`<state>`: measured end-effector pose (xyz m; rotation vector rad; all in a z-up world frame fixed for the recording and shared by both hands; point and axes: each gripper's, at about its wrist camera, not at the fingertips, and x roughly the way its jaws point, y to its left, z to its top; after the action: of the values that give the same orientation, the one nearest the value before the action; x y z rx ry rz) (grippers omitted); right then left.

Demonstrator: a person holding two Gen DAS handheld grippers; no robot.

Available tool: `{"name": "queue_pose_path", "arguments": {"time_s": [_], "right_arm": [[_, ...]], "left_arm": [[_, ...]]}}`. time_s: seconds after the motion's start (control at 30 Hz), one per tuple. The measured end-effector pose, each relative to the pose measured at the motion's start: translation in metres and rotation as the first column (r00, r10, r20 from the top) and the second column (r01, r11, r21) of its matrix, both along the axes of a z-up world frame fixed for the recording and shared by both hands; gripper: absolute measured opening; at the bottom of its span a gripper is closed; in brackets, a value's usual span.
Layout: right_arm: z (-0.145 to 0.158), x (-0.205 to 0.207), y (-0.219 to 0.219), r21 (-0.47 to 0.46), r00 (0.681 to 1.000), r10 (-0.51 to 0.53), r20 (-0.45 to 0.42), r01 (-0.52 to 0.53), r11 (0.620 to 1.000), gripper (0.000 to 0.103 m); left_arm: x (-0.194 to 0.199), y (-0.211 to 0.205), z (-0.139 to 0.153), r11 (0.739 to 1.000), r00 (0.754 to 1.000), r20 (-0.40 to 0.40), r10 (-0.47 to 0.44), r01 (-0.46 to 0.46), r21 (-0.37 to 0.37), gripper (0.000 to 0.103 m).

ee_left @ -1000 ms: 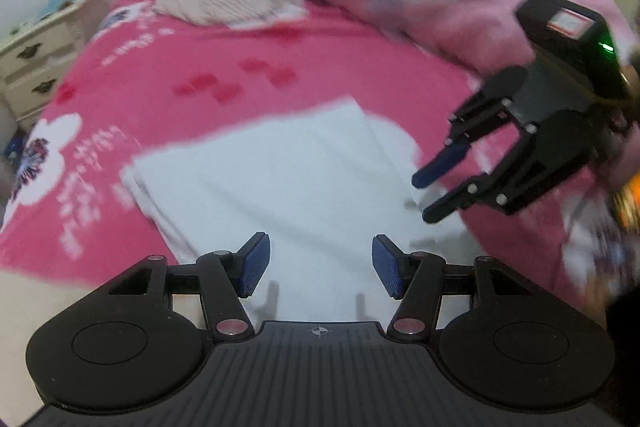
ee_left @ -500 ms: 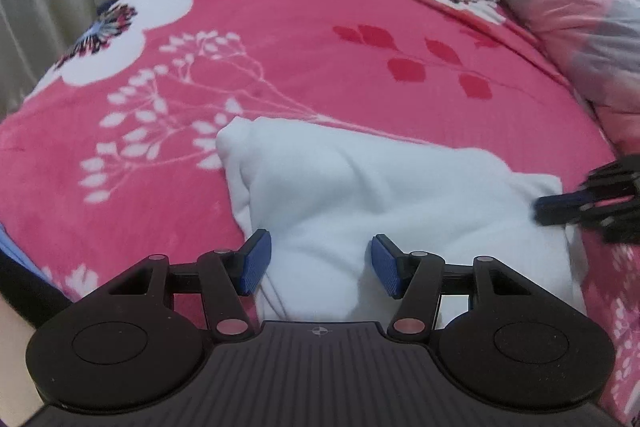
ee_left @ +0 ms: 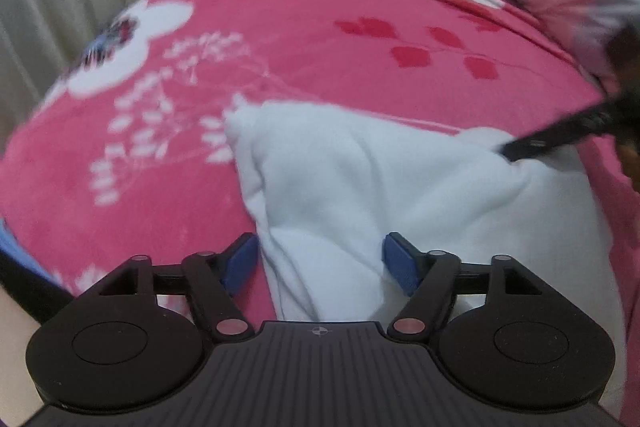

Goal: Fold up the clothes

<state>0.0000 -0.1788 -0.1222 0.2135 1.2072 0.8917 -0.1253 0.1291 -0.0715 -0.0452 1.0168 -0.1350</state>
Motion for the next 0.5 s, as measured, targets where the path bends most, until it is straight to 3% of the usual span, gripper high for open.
{"name": "queue_pose_path", "arguments": {"time_s": [0.1, 0.23, 0.3, 0.37, 0.5], "right_arm": [[0.019, 0.005, -0.025, -0.052, 0.999, -0.053, -0.004, 0.052, 0.997, 0.006], [0.036, 0.002, -0.004, 0.109, 0.996, -0.034, 0.084, 0.025, 0.994, 0.009], [0.019, -0.006, 0.005, 0.073, 0.997, 0.015, 0.077, -0.021, 0.997, 0.016], [0.003, -0.018, 0.002, -0.014, 0.994, 0.058, 0.093, -0.057, 0.998, 0.014], [0.012, -0.028, -0.031, 0.010, 0.994, -0.013, 0.111, 0.012, 1.000, 0.020]], "left_arm": [[0.003, 0.005, 0.000, 0.999, 1.000, -0.022, 0.021, -0.022, -0.035, 0.071], [0.002, 0.008, 0.005, 0.999, 0.999, -0.025, 0.021, -0.022, -0.047, 0.070], [0.000, 0.011, 0.013, 0.998, 0.999, -0.018, 0.028, -0.029, -0.051, 0.070], [-0.003, 0.018, 0.024, 0.998, 0.999, 0.005, 0.043, -0.043, -0.054, 0.069], [0.005, 0.029, 0.035, 0.996, 0.997, -0.004, 0.079, -0.079, -0.033, 0.067]]}}
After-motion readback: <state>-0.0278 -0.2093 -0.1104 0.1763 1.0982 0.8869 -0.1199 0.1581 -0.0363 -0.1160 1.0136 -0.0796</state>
